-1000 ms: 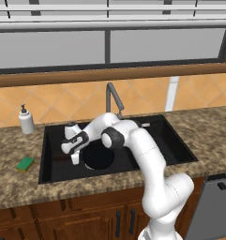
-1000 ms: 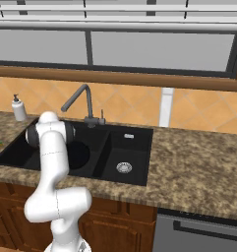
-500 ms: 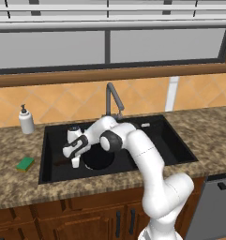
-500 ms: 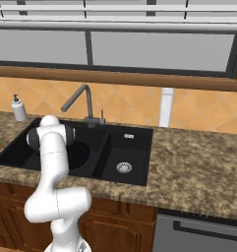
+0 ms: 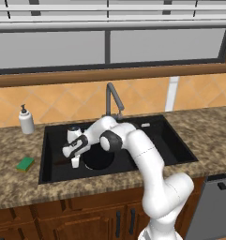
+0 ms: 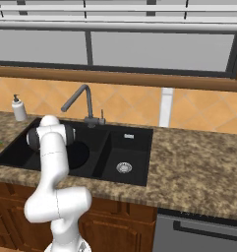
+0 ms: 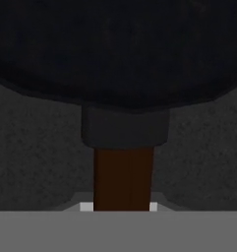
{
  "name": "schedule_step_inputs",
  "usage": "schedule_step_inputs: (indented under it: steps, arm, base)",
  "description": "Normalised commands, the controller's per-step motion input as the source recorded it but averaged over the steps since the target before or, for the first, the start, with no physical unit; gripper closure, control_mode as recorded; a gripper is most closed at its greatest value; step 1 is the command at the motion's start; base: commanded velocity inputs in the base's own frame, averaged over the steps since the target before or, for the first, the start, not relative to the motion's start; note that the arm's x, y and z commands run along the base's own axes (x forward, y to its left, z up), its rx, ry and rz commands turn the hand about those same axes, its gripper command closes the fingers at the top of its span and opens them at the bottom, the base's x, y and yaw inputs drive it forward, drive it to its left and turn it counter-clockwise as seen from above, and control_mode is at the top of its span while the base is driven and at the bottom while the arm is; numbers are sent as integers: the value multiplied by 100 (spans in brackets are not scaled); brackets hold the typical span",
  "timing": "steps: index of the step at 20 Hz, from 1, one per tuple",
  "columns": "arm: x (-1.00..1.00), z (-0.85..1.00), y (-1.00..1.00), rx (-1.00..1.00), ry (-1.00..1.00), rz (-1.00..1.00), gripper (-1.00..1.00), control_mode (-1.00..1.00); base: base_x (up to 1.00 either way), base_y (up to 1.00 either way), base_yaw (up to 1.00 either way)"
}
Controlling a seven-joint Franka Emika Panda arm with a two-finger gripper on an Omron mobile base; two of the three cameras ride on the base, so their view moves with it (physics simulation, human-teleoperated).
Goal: Pick the pan and sponge and place them into the sink. Then turn on the water.
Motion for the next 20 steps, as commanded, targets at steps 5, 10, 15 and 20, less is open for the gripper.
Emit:
schedule_step_inputs:
  steps: [5,10,15,20]
  arm:
    - [-5,29,9,0,-2,0,-100,-100]
    - [-18,64,13,0,-2,0,-100,-100]
    - [-27,85,20,-1,-11,0,-100,-100]
    - [-58,77,12,-6,-9,3,-100,-100]
  base:
    - [0,0,0]
    - [0,0,0]
    - [0,0,0]
    - [0,0,0]
